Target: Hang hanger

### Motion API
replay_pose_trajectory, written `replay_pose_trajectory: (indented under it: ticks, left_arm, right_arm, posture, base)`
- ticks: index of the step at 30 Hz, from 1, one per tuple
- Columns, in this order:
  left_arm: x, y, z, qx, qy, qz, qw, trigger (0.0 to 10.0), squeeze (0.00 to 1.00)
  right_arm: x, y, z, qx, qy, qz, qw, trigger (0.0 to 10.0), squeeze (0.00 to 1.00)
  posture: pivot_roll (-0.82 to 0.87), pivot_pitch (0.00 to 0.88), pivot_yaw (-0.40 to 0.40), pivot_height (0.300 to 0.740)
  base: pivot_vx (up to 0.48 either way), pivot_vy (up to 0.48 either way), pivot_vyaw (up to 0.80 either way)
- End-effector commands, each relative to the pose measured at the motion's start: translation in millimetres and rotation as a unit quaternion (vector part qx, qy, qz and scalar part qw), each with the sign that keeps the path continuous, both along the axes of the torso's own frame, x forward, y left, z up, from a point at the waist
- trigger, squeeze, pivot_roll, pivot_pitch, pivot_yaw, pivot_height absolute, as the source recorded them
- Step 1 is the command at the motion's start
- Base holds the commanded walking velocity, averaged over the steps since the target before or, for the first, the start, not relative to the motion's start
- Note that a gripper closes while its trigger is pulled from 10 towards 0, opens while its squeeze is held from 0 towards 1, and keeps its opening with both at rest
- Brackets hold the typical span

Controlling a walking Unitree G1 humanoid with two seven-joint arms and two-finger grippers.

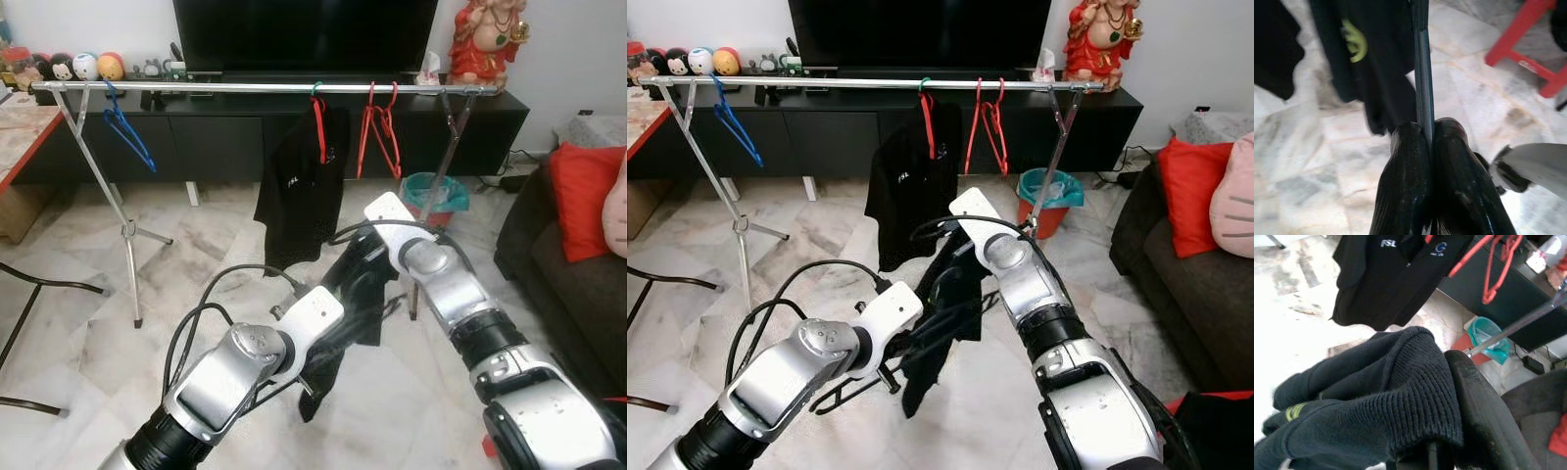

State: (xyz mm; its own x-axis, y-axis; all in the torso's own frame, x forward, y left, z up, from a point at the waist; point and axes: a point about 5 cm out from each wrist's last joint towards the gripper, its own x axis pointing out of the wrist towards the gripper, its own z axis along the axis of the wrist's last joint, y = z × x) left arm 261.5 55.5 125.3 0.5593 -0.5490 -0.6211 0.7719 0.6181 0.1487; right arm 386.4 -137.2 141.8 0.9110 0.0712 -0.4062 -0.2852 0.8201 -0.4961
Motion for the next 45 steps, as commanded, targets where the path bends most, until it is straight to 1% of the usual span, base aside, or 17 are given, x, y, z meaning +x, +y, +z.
replay_pose_trajectory:
  ticks: [1,14,19,22,24,27,29,31,33,34,36,37,38,40,45]
  left_arm:
    - [1.4,5.1,3,0.010,-0.012,0.020,1.000,10.0,0.00]
    - [2.6,13.6,11,0.031,-0.035,0.030,0.998,10.0,0.00]
    - [1.9,23.9,19,0.026,-0.043,0.035,0.998,10.0,0.00]
    - [3.3,31.0,23,0.031,-0.051,0.037,0.998,10.0,0.00]
    - [3.9,31.5,25,0.027,-0.055,0.036,0.997,10.0,0.00]
    - [4.4,29.5,30,0.006,-0.056,0.032,0.998,10.0,0.00]
    - [4.1,26.7,31,-0.007,-0.053,0.030,0.998,10.0,0.00]
    - [4.1,26.3,31,-0.007,-0.053,0.029,0.998,10.0,0.00]
    - [3.7,24.1,30,-0.011,-0.051,0.026,0.998,10.0,0.00]
    - [4.2,22.6,30,-0.014,-0.050,0.028,0.998,10.0,0.00]
    - [5.2,22.2,30,-0.013,-0.050,0.032,0.998,10.0,0.00]
    - [5.8,22.3,29,-0.012,-0.050,0.034,0.998,10.0,0.00]
    - [5.8,22.3,29,-0.012,-0.050,0.034,0.998,10.0,0.00]
    - [8.2,25.7,28,0.004,-0.053,0.047,0.997,10.0,0.00]
    - [9.5,32.5,25,0.028,-0.052,0.059,0.997,10.0,0.00]
  right_arm:
    - [7.8,-0.9,19,0.015,-0.032,-0.008,0.999,10.0,0.00]
    - [9.2,-5.7,15,0.011,-0.031,-0.019,0.999,10.0,0.00]
    - [9.0,-15.9,12,0.004,-0.028,-0.031,0.999,10.0,0.00]
    - [9.1,-19.3,11,0.001,-0.027,-0.034,0.999,10.0,0.00]
    - [8.5,-18.8,10,0.000,-0.024,-0.031,0.999,10.0,0.00]
    - [7.0,-13.8,6,-0.001,-0.018,-0.021,1.000,10.0,0.00]
    - [5.6,-5.5,3,0.007,-0.013,-0.010,1.000,10.0,0.00]
    - [5.1,-3.1,3,0.009,-0.011,-0.006,1.000,10.0,0.00]
    - [3.4,4.0,0,0.016,-0.006,0.006,1.000,10.0,0.00]
    - [1.3,10.9,-2,0.023,-0.001,0.015,1.000,10.0,0.00]
    - [-0.1,15.4,-3,0.026,0.002,0.019,0.999,10.0,0.00]
    - [-1.7,20.1,-3,0.041,0.005,0.023,0.999,10.0,0.00]
    - [-1.7,20.1,-3,0.041,0.005,0.023,0.999,10.0,0.00]
    - [-4.2,25.8,1,0.050,-0.001,0.023,0.998,10.0,0.00]
    - [-7.5,24.0,-1,0.053,0.001,0.016,0.998,10.0,0.00]
  posture:
    - [0.14,0.000,-0.048,0.740]
    - [0.15,0.000,-0.051,0.740]
    - [0.15,0.000,-0.051,0.740]
    - [0.15,0.000,-0.052,0.740]
    - [0.15,0.000,-0.052,0.740]
    - [0.15,0.000,-0.054,0.740]
    - [0.15,0.000,-0.054,0.740]
    - [0.15,0.000,-0.053,0.740]
    - [0.15,0.000,-0.054,0.740]
    - [0.15,0.000,-0.054,0.740]
    - [0.15,0.000,-0.054,0.740]
    - [0.15,0.000,-0.054,0.740]
    - [0.15,0.000,-0.054,0.740]
    - [0.14,0.000,-0.054,0.740]
    - [0.14,0.000,-0.054,0.740]
  base:
    - [0.000,0.000,0.00]
    - [0.000,0.000,0.00]
    - [0.000,0.000,0.00]
    - [0.000,0.000,0.00]
    - [0.000,0.000,0.00]
    - [0.000,0.000,0.00]
    - [0.000,0.000,0.00]
    - [0.000,0.000,0.00]
    - [0.000,0.000,0.00]
    - [0.000,0.000,0.00]
    - [0.000,0.000,0.00]
    - [0.000,0.000,0.00]
    - [0.000,0.000,0.00]
    - [0.000,0.000,0.00]
    - [0.000,0.000,0.00]
